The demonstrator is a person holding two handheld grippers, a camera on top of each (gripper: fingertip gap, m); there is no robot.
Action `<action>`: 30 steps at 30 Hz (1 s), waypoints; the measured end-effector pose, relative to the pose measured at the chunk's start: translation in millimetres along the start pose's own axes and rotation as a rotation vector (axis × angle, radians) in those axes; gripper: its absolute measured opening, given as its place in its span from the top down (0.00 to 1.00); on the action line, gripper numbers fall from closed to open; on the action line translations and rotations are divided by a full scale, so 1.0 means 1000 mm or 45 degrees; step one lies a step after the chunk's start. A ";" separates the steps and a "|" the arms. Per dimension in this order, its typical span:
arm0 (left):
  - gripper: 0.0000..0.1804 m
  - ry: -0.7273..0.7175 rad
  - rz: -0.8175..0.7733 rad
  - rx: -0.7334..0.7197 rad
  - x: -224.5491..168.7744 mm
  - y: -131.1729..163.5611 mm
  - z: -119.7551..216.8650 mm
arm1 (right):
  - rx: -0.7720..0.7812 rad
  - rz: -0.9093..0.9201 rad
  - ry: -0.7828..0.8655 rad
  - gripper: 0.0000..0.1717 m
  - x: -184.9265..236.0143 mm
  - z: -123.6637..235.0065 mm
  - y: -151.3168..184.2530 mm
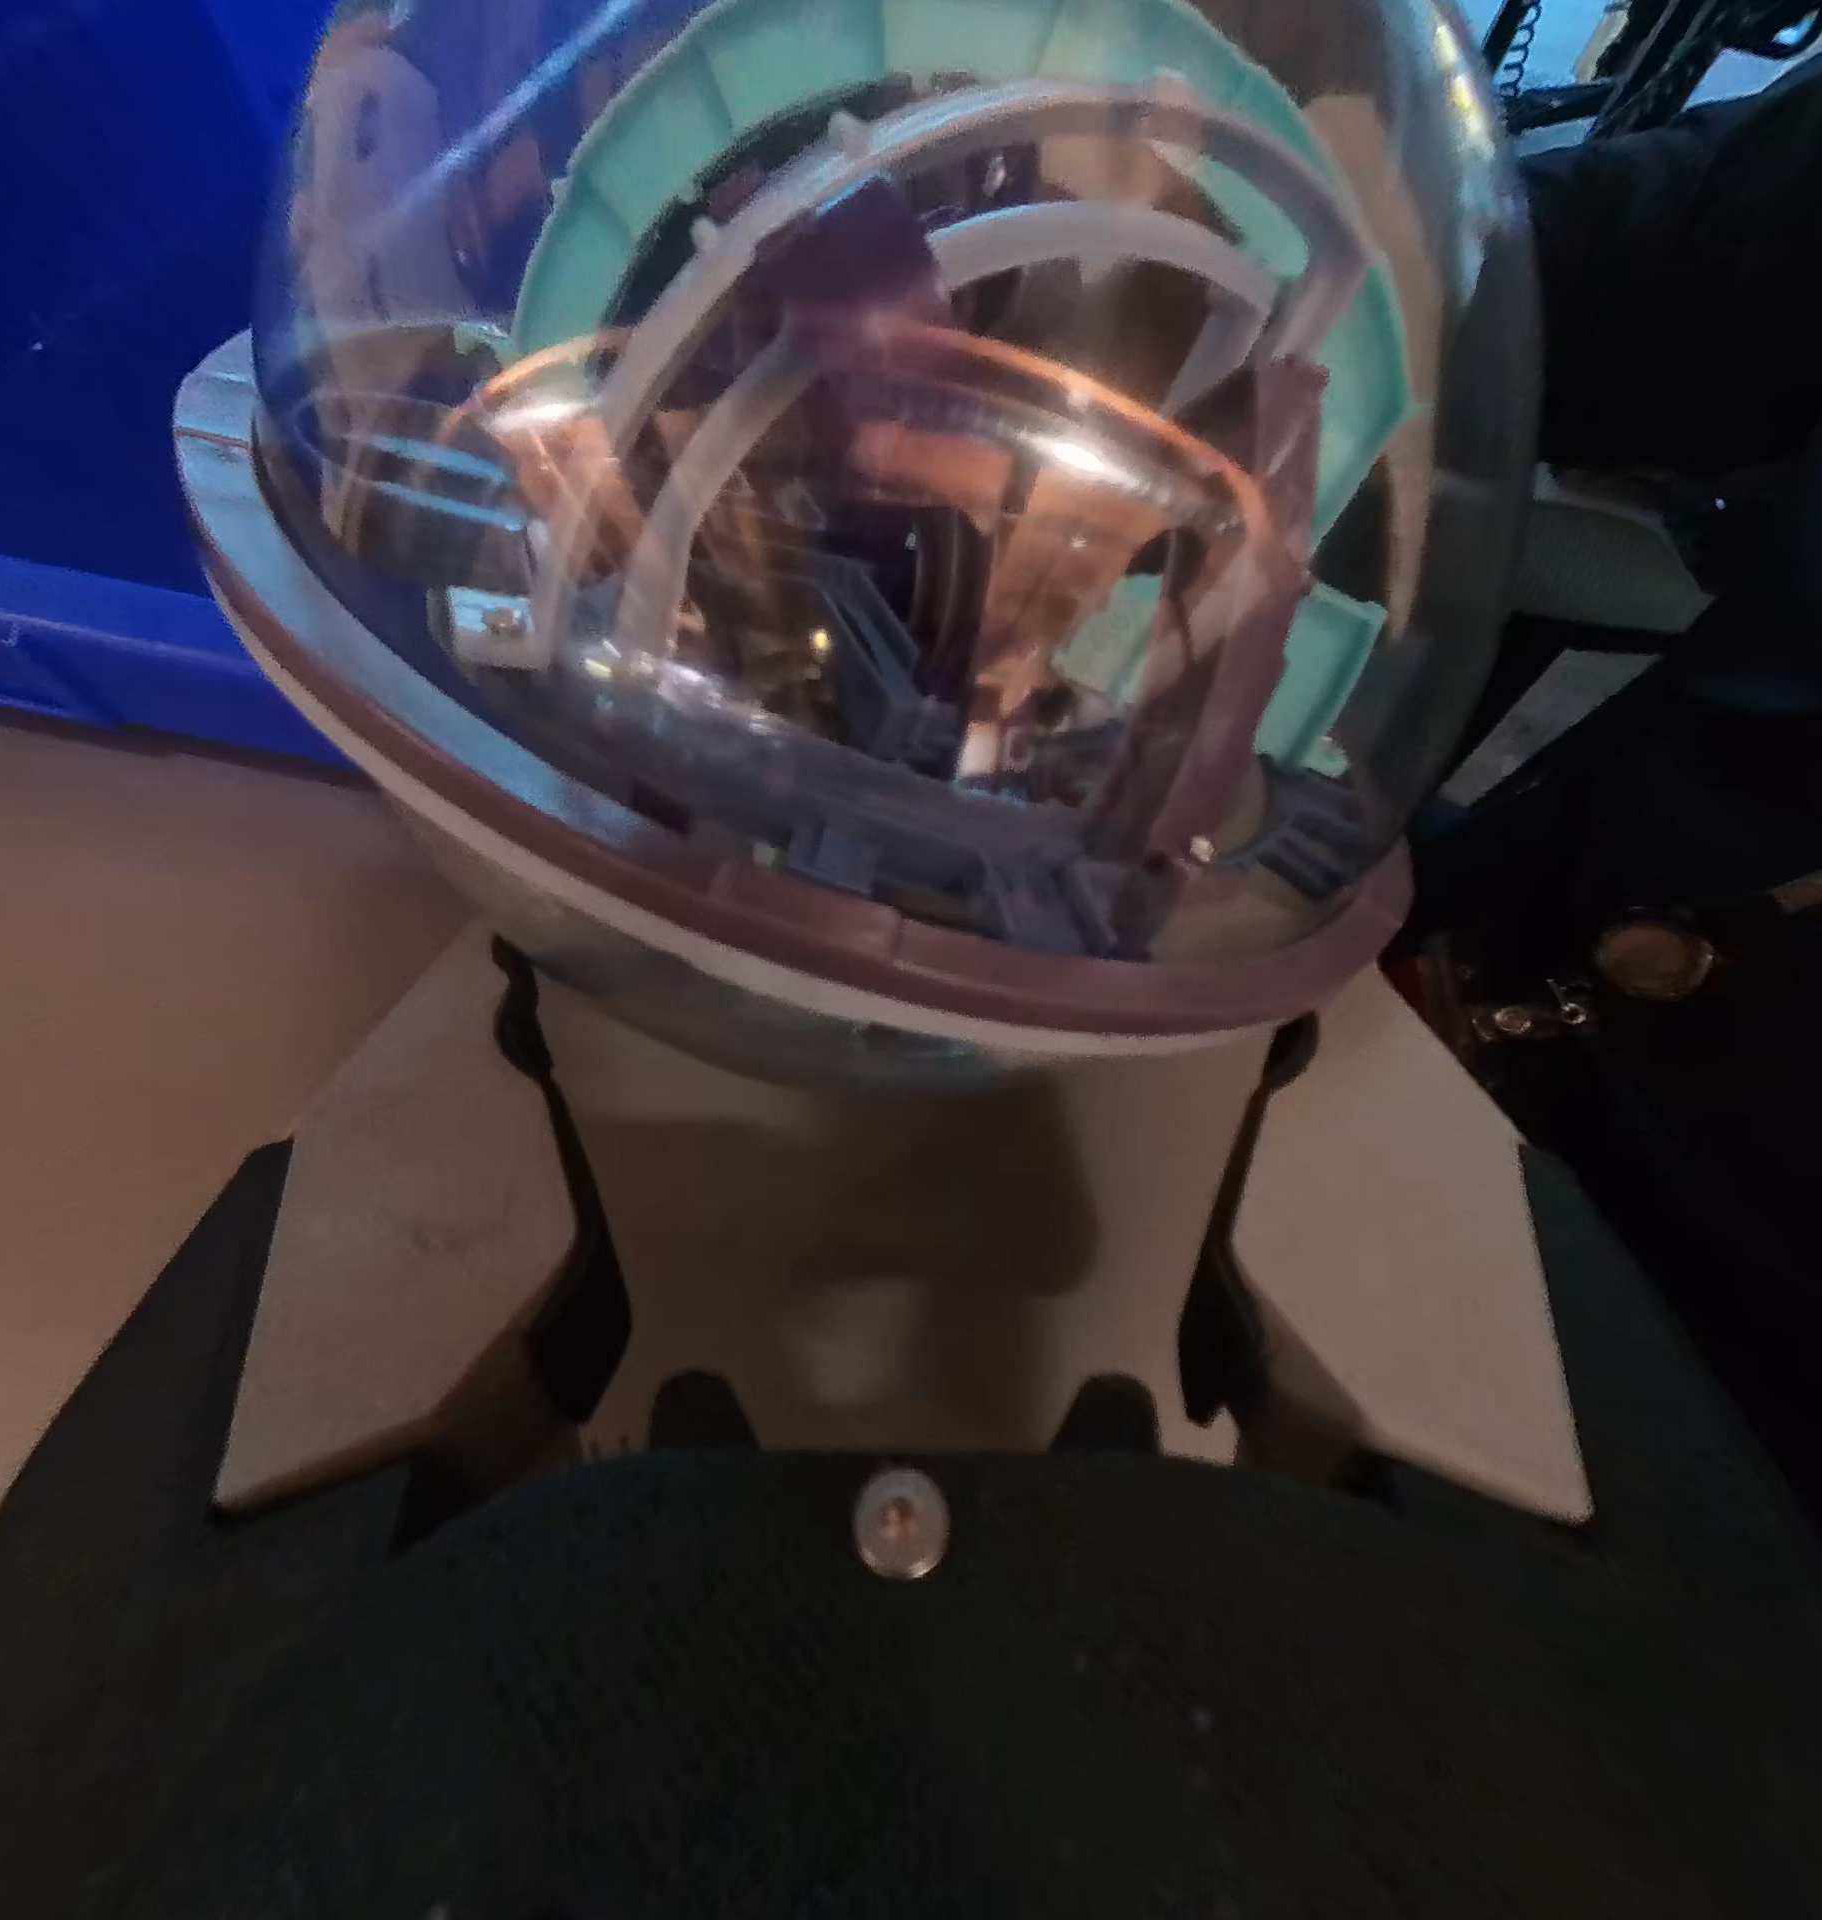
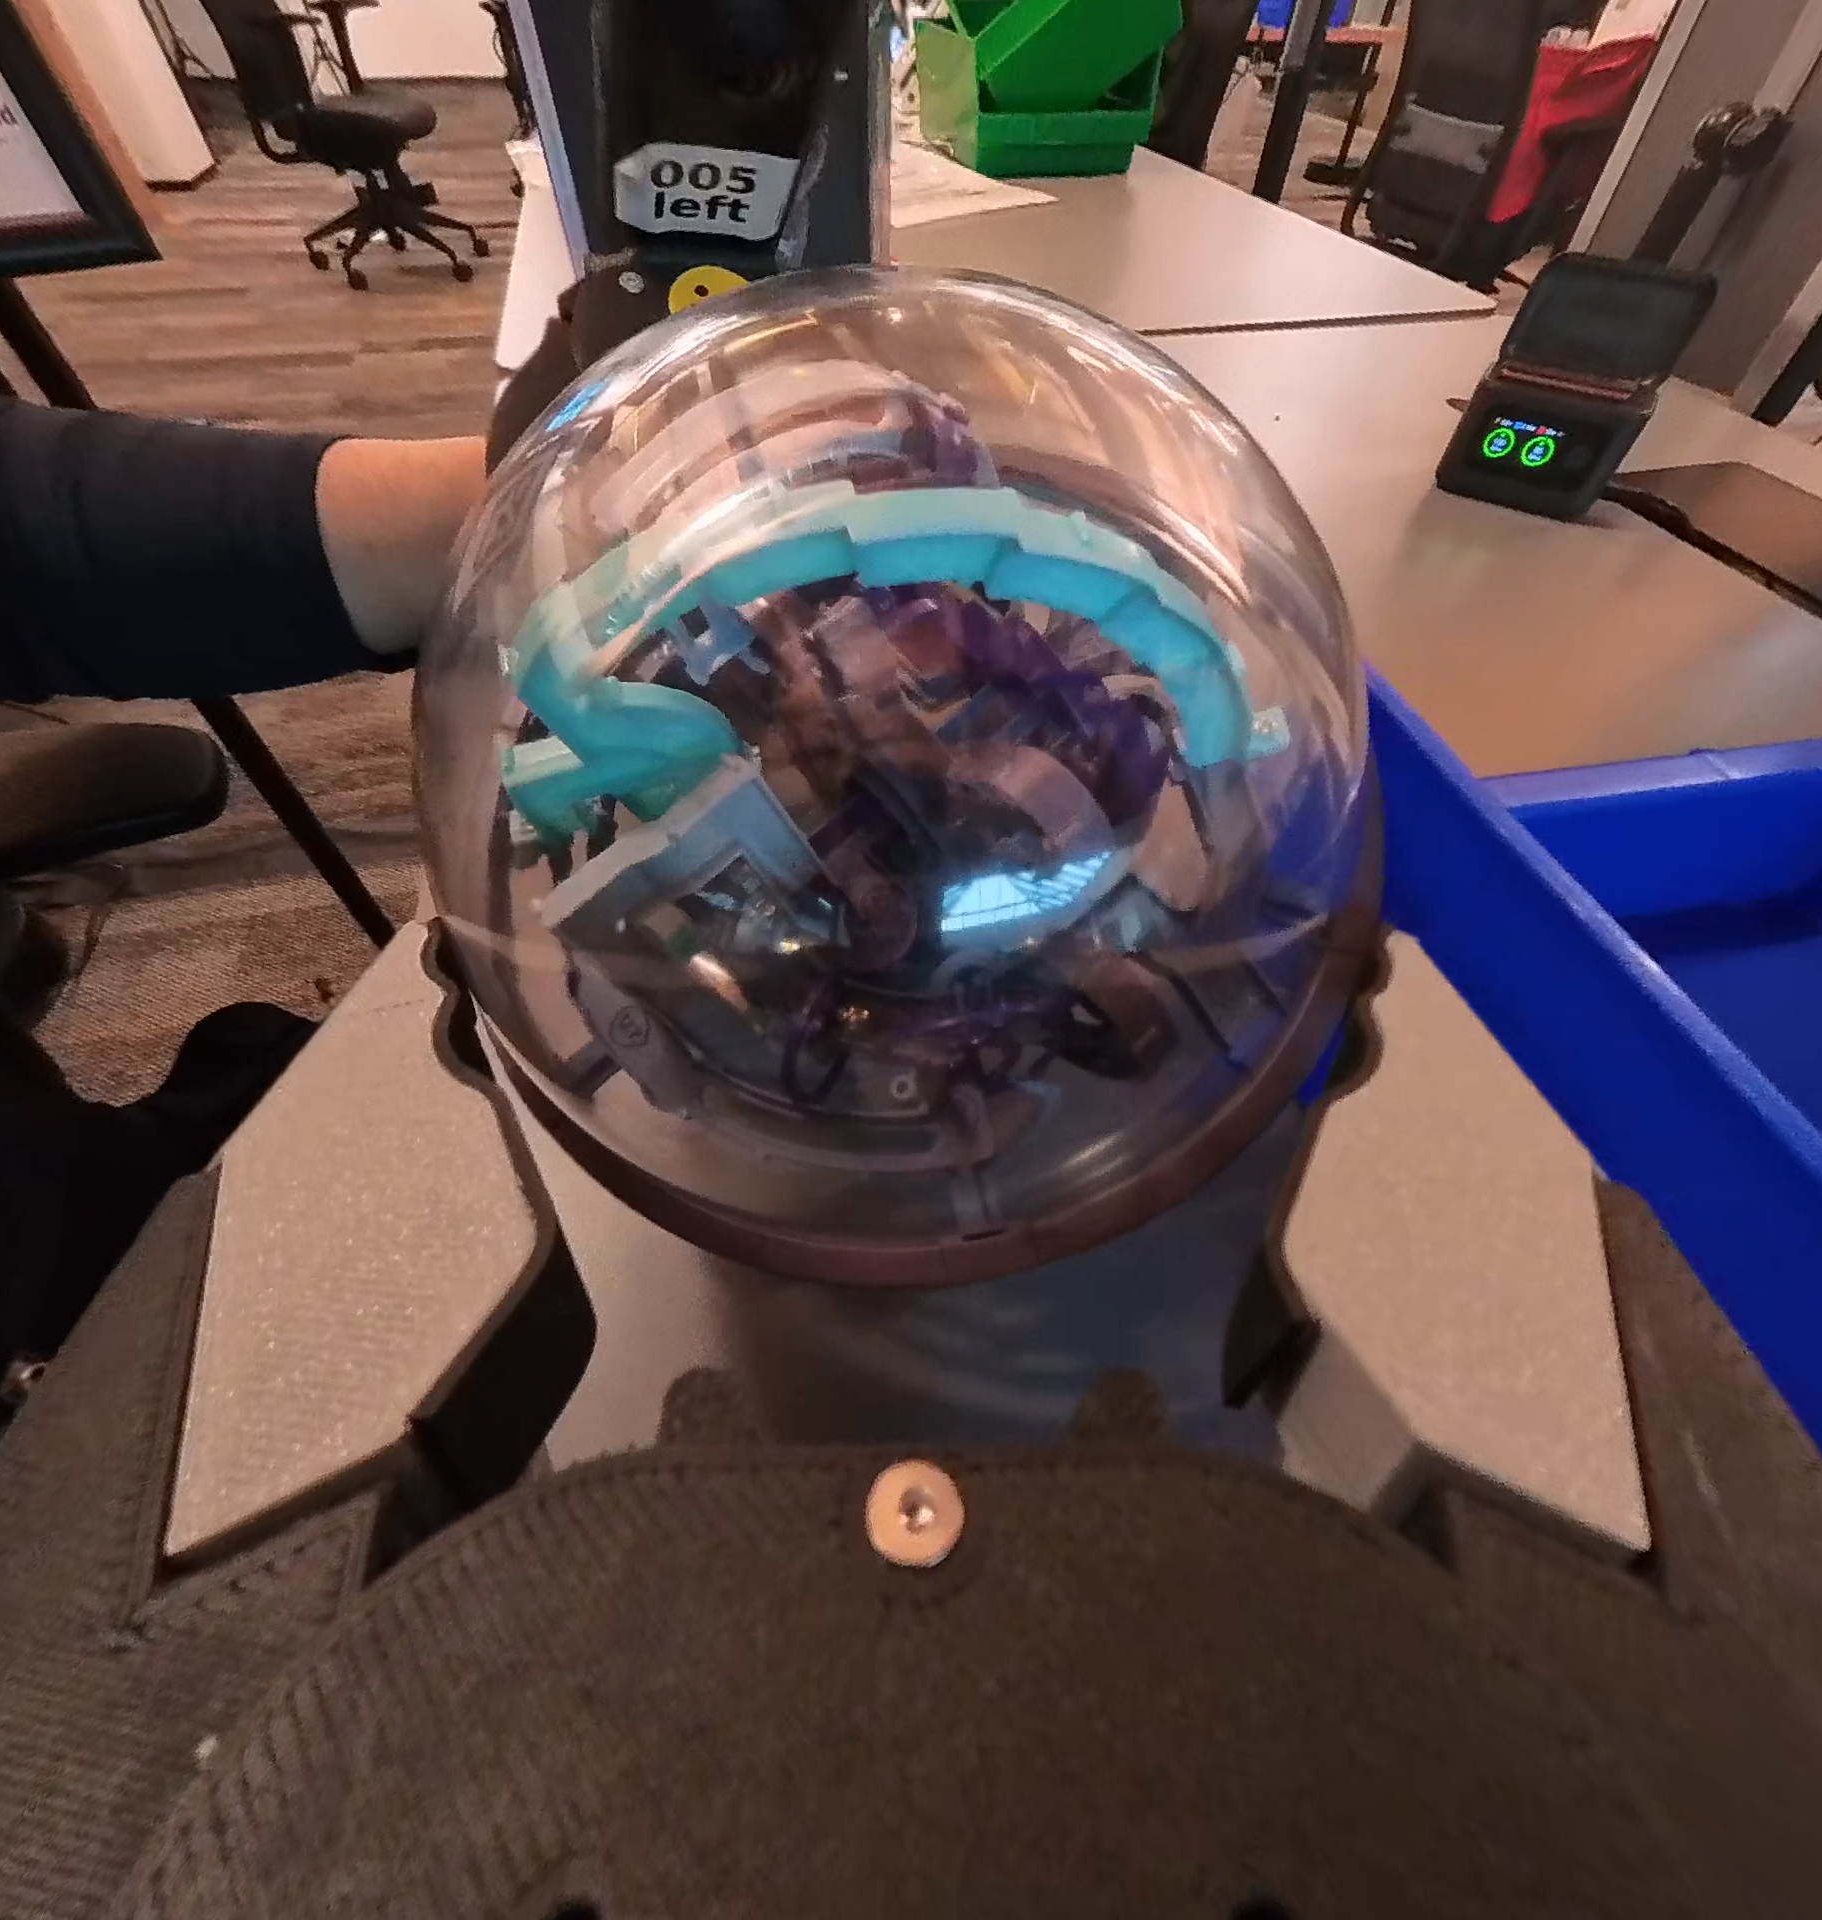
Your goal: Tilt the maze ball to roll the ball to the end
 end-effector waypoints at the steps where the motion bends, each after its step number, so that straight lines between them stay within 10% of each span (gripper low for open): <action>1: 0.24 -0.001 0.004 -0.007 -0.001 0.000 0.001 | 0.002 -0.006 -0.003 0.08 0.001 -0.001 0.000; 30: 0.23 -0.010 -0.006 -0.118 -0.009 -0.005 0.013 | 0.024 -0.052 0.008 0.09 0.014 -0.005 0.007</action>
Point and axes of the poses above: each gripper's, where its closed fingertips meet, z back along the fingers, y out of its underside, x = y × z across the jaws, the point moved 1 cm from there along z, back along the fingers, and after that the axes turned 7 degrees about x, right-handed, at the moved point
